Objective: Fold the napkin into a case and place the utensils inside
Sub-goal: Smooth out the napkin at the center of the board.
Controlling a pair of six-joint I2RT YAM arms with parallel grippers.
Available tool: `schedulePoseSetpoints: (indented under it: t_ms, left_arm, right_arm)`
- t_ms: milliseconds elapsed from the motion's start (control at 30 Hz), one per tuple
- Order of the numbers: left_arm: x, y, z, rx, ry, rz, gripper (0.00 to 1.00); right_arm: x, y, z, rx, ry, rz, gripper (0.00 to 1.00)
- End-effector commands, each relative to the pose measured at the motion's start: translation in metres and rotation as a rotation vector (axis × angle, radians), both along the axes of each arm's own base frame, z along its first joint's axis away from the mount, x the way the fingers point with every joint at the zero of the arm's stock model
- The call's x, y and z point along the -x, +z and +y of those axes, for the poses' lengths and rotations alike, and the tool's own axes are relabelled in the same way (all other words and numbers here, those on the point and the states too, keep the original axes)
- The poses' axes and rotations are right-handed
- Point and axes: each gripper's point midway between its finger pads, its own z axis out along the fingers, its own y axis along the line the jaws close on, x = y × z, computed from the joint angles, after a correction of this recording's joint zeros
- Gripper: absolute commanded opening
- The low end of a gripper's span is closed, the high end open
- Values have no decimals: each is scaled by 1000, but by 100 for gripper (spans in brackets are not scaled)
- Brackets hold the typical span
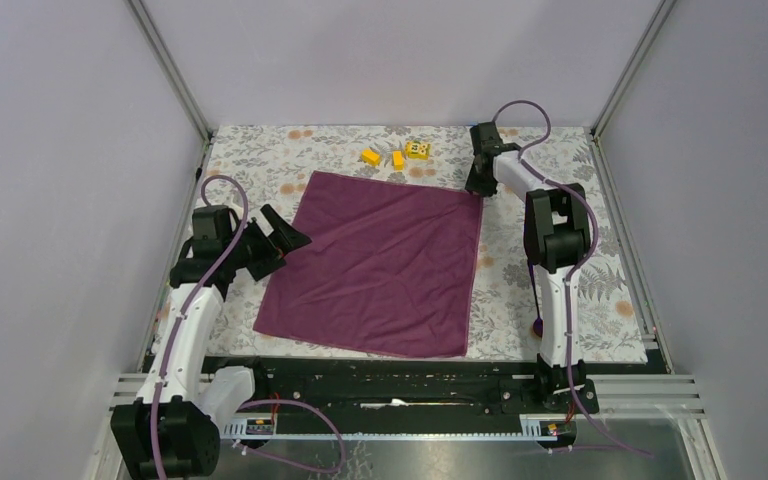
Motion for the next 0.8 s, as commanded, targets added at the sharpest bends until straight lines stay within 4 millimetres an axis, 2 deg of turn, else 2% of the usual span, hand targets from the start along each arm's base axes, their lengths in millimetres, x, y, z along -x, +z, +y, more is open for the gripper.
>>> schedulePoseSetpoints:
  t_ms: [0, 167, 267, 433, 533, 600, 700, 767]
  left_arm:
    - [-19, 33, -5, 29, -18, -110, 99]
    - [-27, 32, -8, 58, -16, -93, 99]
    - [-32, 31, -10, 72, -9, -88, 99]
    - [-48, 18, -18, 113, -18, -55, 99]
    - [-68, 9, -24, 147, -17, -39, 99]
    - [-88, 4, -25, 149, 0, -37, 99]
    - [-123, -6, -37, 110, 5, -24, 99]
    - [-148, -14, -40, 69, 33, -21, 99]
  right_arm:
    - [1, -35, -21, 37, -32, 89, 35]
    - [-20, -42, -23, 40, -2, 81, 40]
    - [-33, -43, -15, 24, 60, 75, 45]
    - [-58, -30, -3, 3, 167, 9, 59]
    - [-69, -4, 11, -54, 212, -37, 66]
    - [-69, 23, 17, -87, 214, -66, 72]
    - [-54, 71, 26, -140, 201, -103, 85]
    - [-36, 93, 31, -152, 195, -113, 93]
